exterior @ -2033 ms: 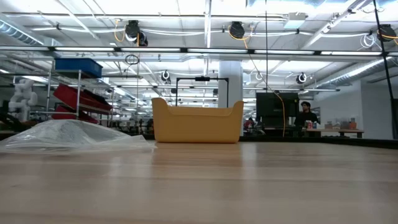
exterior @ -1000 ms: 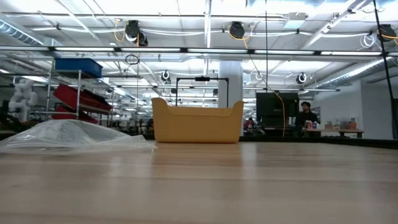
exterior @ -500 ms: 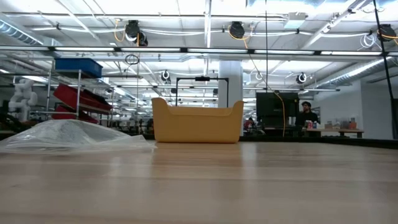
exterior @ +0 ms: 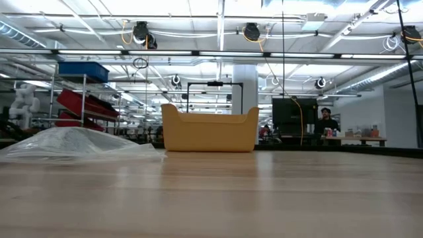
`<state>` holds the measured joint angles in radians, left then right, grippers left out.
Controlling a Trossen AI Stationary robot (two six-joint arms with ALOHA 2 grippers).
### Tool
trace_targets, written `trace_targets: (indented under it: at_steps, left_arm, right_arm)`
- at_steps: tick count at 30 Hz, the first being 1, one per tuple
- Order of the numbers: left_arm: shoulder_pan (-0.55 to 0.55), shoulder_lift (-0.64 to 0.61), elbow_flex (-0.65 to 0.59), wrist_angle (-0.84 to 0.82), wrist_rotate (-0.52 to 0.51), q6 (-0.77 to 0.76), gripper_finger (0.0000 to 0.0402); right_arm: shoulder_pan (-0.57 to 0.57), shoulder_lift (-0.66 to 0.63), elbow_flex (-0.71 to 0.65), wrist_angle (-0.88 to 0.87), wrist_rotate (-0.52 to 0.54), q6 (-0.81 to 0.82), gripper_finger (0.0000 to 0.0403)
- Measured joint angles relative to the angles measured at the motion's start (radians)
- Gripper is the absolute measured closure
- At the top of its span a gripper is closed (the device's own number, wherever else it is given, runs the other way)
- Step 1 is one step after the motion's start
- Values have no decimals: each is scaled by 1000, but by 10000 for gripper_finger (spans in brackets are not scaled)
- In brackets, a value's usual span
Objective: Roll bandage
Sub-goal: Roll the red bandage
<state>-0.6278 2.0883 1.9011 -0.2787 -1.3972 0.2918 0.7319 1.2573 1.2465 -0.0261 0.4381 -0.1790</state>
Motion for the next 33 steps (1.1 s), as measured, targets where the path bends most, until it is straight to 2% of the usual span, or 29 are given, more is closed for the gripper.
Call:
trace_targets:
  at_steps: [12, 22, 27, 30, 33]
  left_arm:
    - [53, -84, 0, 97, 11, 217, 398]
    - [41, -145, 0, 360, 93, 462, 398]
    - [19, -147, 0, 507, 182, 670, 398]
    - [10, -147, 0, 512, 270, 714, 398]
    - [-4, -147, 0, 545, 305, 767, 398]
  right_arm:
    - [30, 6, 0, 7, 2, 13, 384]
    - [29, 44, 0, 7, 3, 25, 384]
    - [29, 58, 0, 7, 0, 37, 384]
    - [29, 65, 0, 7, 0, 38, 384]
    - [29, 67, 0, 5, 2, 38, 384]
